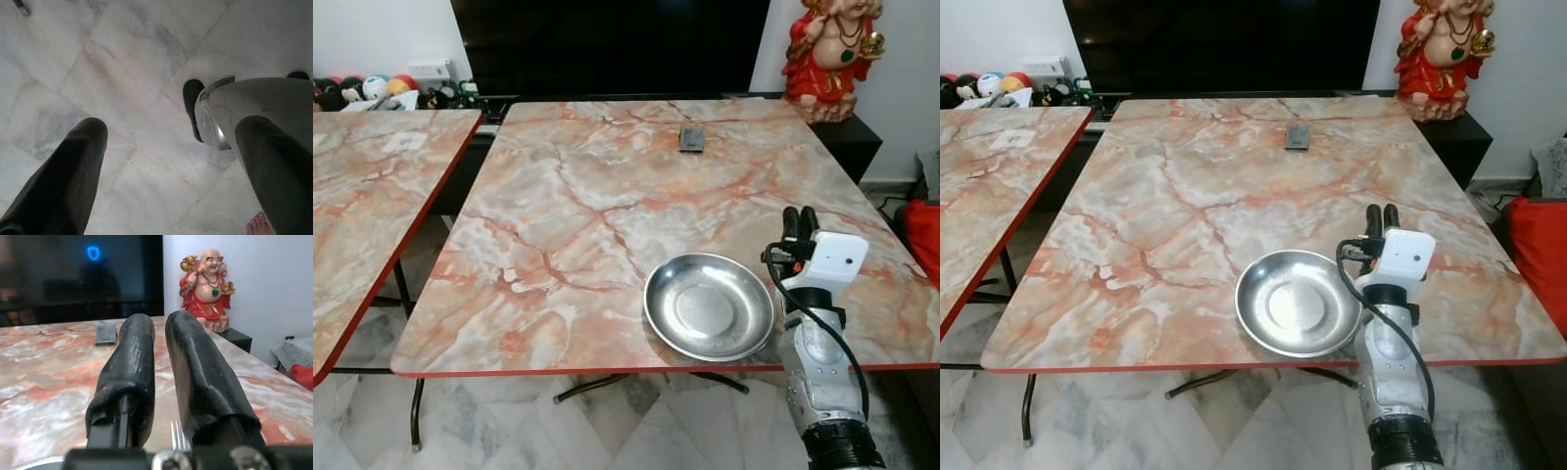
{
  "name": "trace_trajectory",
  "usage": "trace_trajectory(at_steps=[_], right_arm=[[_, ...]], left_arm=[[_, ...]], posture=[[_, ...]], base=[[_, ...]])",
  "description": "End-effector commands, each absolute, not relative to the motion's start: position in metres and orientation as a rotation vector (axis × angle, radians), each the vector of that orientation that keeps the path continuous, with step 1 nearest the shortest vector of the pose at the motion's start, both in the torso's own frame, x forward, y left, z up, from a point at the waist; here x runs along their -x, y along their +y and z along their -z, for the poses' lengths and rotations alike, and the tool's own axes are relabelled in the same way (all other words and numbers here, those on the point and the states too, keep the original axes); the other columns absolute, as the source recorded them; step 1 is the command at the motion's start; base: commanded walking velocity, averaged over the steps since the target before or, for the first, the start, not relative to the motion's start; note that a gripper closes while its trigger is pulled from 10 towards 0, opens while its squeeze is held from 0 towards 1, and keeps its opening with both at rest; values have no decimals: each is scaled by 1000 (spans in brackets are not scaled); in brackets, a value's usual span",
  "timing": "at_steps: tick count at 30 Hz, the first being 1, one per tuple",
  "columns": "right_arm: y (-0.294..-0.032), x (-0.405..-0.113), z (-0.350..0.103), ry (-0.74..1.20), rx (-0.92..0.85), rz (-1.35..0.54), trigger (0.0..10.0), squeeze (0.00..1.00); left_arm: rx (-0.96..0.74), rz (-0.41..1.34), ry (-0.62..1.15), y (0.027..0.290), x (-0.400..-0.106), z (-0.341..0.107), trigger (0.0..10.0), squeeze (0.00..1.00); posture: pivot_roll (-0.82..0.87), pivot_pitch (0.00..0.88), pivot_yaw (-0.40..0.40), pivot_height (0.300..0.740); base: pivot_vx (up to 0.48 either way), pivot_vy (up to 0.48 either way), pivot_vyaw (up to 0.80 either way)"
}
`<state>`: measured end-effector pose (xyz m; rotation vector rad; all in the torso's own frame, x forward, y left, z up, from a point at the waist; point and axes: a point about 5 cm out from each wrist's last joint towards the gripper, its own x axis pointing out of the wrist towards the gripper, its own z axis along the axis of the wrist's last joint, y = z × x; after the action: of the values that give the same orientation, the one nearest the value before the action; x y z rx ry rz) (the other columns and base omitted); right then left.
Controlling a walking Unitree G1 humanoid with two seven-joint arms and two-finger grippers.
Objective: Setting the table
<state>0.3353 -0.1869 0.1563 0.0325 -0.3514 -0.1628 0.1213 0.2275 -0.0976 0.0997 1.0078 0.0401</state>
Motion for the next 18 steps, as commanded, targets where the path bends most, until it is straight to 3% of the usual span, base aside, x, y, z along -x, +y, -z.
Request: trace_trajectory(at_steps=[1,18], right_arm=[[-185,-332,-153,-334,-29,161,10000,0],[-186,-324,-149,-302,-31,184,10000,0]], left_arm=[[-101,-46,1038,227,-115,100,10000,0],[-88,-54,1040,225,-117,100,10000,0]], posture=[[-29,0,8,740],[-31,0,5,740]], base=[[0,0,0],[0,0,0]])
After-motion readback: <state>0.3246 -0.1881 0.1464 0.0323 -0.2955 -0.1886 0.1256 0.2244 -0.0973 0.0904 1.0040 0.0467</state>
